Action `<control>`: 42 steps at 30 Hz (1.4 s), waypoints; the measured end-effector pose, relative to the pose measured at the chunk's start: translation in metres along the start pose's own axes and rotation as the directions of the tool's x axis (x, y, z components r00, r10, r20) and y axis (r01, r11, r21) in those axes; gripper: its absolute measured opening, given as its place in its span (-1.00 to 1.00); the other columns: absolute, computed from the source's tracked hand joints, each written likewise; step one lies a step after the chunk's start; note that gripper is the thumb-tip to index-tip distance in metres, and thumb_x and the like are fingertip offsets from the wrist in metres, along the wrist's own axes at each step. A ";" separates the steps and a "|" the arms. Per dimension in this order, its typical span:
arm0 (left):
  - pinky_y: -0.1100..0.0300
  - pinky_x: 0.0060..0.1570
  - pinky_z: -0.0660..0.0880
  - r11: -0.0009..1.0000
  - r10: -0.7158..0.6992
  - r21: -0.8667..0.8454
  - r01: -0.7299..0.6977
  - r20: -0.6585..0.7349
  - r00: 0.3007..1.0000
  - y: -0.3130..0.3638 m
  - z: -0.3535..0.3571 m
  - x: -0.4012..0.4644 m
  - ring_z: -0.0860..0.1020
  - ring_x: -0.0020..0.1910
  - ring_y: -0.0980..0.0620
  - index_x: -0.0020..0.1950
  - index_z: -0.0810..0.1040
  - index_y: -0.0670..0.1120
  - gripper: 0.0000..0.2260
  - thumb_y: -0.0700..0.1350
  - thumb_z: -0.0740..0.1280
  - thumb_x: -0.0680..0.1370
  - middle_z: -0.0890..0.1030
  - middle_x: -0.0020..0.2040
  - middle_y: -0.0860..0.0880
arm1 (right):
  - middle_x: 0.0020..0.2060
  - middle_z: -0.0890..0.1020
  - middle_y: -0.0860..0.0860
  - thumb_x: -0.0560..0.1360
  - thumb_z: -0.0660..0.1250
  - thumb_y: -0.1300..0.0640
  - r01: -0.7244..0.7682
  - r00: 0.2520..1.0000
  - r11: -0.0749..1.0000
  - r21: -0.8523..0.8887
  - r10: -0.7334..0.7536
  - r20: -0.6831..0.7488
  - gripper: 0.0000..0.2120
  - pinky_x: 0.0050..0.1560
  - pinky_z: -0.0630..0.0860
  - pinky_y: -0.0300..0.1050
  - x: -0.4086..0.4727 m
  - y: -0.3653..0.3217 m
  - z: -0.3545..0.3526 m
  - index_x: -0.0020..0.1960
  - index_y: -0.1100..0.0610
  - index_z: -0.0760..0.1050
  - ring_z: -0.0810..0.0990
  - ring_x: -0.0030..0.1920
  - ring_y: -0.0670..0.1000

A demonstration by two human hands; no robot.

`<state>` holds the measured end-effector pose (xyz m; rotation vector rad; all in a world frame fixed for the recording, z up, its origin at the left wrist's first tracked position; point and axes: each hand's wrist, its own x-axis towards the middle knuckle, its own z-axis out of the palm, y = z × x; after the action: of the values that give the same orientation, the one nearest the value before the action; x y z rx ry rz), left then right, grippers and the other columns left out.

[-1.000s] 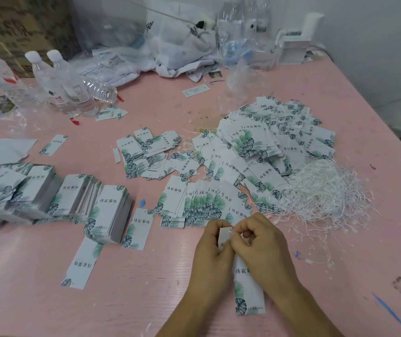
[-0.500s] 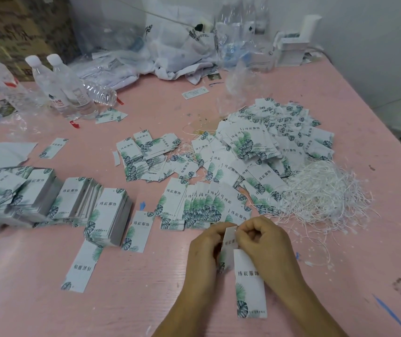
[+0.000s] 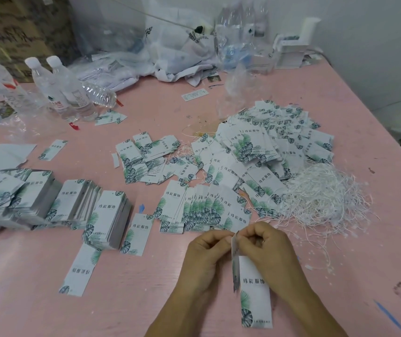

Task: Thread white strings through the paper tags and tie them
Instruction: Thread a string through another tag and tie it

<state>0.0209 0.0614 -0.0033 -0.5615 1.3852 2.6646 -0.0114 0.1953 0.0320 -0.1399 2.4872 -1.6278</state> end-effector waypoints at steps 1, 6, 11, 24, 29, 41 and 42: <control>-0.17 0.08 0.52 1.000 0.005 0.009 -0.005 -0.010 1.000 -0.001 0.000 0.000 0.61 -0.10 -0.25 -0.10 0.66 -0.25 -0.67 -0.11 0.63 0.27 0.65 -0.14 -0.35 | -0.32 0.63 -0.07 0.40 0.49 0.12 0.004 1.000 1.000 0.007 -0.004 0.016 -0.85 -0.36 0.46 -0.29 0.000 -0.001 -0.001 -0.21 -0.12 0.60 0.52 -0.38 -0.15; 0.07 -0.27 0.37 0.999 0.035 -0.018 -0.036 -0.067 0.997 0.000 0.005 -0.001 0.43 -0.30 -0.09 -0.16 0.53 -0.15 -0.83 -0.11 0.48 0.46 0.50 -0.27 -0.24 | -0.46 0.56 -0.05 0.53 0.28 0.26 -0.151 0.989 0.944 0.294 0.139 0.059 -0.73 -0.36 0.41 -0.22 0.002 0.004 -0.003 -0.12 -0.07 0.65 0.48 -0.45 -0.05; 0.06 -0.21 0.40 0.993 0.101 -0.044 -0.110 -0.172 0.980 0.014 0.008 -0.005 0.49 -0.29 -0.06 -0.19 0.54 -0.10 -0.89 -0.11 0.35 0.51 0.57 -0.22 -0.20 | -0.22 0.67 0.07 0.58 0.15 0.40 -0.122 0.983 0.805 0.581 0.180 -0.042 -0.63 -0.25 0.56 -0.26 0.001 0.018 -0.015 -0.05 0.07 0.67 0.58 -0.29 -0.04; 0.28 -0.42 0.47 0.948 0.312 -0.012 -0.318 -0.150 0.938 0.047 0.016 -0.013 0.55 -0.38 0.05 -0.12 0.41 -0.14 -0.81 -0.24 0.12 0.67 0.67 -0.18 -0.16 | 0.01 0.65 -0.12 0.57 0.32 0.13 0.147 0.969 0.970 0.193 -0.102 -0.223 -0.79 -0.10 0.48 -0.43 -0.010 0.002 -0.032 0.06 -0.15 0.64 0.62 -0.10 -0.15; 0.26 -0.39 0.46 0.937 0.349 0.053 -0.345 -0.126 0.929 0.049 0.022 -0.017 0.49 -0.42 0.05 -0.18 0.52 -0.05 -0.81 -0.17 0.25 0.62 0.56 -0.34 -0.09 | -0.18 0.64 -0.12 0.47 0.32 -0.09 0.064 0.992 0.918 0.392 -0.017 -0.123 -0.71 -0.02 0.53 -0.19 -0.008 -0.001 -0.025 0.16 -0.10 0.63 0.58 -0.22 -0.10; 0.24 -0.23 0.58 0.943 0.316 0.102 -0.318 0.028 0.948 0.055 0.035 -0.029 0.66 -0.26 -0.02 0.01 0.71 -0.05 -0.82 -0.13 0.51 0.42 0.71 -0.18 -0.20 | -0.26 0.68 0.08 0.32 0.53 0.06 0.070 0.993 0.749 0.658 0.008 -0.115 -0.74 -0.18 0.58 -0.23 -0.008 -0.026 -0.013 -0.01 0.08 0.68 0.63 -0.27 -0.03; 0.24 -0.22 0.58 0.945 0.310 0.108 -0.310 0.018 0.951 0.054 0.035 -0.029 0.67 -0.26 -0.02 -0.01 0.71 -0.06 -0.83 -0.17 0.49 0.41 0.71 -0.18 -0.21 | -0.29 0.67 0.07 0.30 0.56 0.08 0.064 0.994 0.747 0.662 0.009 -0.107 -0.74 -0.21 0.57 -0.23 -0.009 -0.026 -0.011 -0.03 0.08 0.68 0.61 -0.30 -0.04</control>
<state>0.0251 0.0606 0.0670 -0.3554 1.7387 2.7939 -0.0052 0.1960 0.0613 0.0054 1.7951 -2.4731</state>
